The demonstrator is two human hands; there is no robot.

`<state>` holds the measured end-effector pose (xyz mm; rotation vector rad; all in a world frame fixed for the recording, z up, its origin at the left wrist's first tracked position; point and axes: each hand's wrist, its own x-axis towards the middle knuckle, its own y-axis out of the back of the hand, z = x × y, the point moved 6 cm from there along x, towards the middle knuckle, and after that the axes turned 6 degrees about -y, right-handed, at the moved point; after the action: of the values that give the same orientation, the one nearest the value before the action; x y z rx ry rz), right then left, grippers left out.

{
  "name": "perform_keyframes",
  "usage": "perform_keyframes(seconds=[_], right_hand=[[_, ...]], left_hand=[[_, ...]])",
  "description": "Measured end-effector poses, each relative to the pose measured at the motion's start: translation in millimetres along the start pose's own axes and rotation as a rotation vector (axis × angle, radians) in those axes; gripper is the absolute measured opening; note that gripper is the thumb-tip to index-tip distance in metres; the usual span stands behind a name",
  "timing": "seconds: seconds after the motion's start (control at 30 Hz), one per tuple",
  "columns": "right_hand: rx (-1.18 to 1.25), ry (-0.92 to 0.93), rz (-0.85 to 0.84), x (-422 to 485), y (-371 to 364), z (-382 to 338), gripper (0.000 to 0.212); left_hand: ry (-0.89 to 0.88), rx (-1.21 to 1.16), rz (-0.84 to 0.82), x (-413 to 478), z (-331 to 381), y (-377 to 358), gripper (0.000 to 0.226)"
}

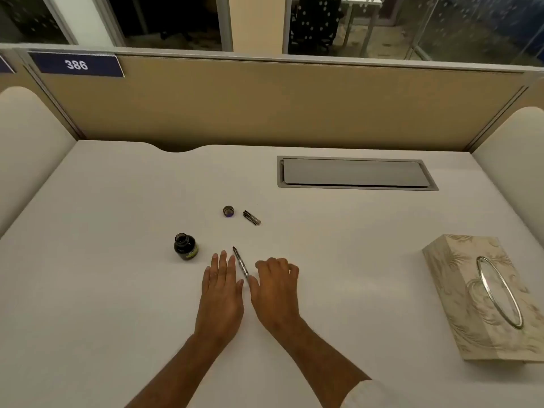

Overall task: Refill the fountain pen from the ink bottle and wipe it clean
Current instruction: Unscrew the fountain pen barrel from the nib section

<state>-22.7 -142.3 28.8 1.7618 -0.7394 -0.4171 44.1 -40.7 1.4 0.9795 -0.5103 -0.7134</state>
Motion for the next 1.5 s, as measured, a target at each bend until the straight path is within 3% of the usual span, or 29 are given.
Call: perform_keyframes(seconds=[0.4,0.73,0.87,1.0,1.27,1.43,1.5], right_hand=[[0.131,-0.083,-0.094,4,-24,-3,0.03],[0.248,-0.105,0.025,-2,-2,-3,0.018],[0.333,-0.119,0.044,-9,14,0,0.017],[0.386,-0.105,0.08,-21,34,0,0.014],[0.408,-0.094,0.104,-37,63,5,0.011],[0.495,-0.151,0.105,-42,76,12,0.008],[0.536,-0.177,0.098,-42,80,11,0.017]], left_hand=[[0.029,-0.021,-0.005,3,-9,-1,0.056],[0.079,-0.088,-0.046,12,-13,3,0.054],[0.175,-0.36,0.062,7,-2,16,0.045],[0.253,-0.668,0.159,4,21,36,0.022],[0.466,-1.134,0.175,6,41,47,0.024],[0.476,-1.32,0.145,10,51,48,0.026],[0.484,-1.366,0.138,12,53,49,0.026]])
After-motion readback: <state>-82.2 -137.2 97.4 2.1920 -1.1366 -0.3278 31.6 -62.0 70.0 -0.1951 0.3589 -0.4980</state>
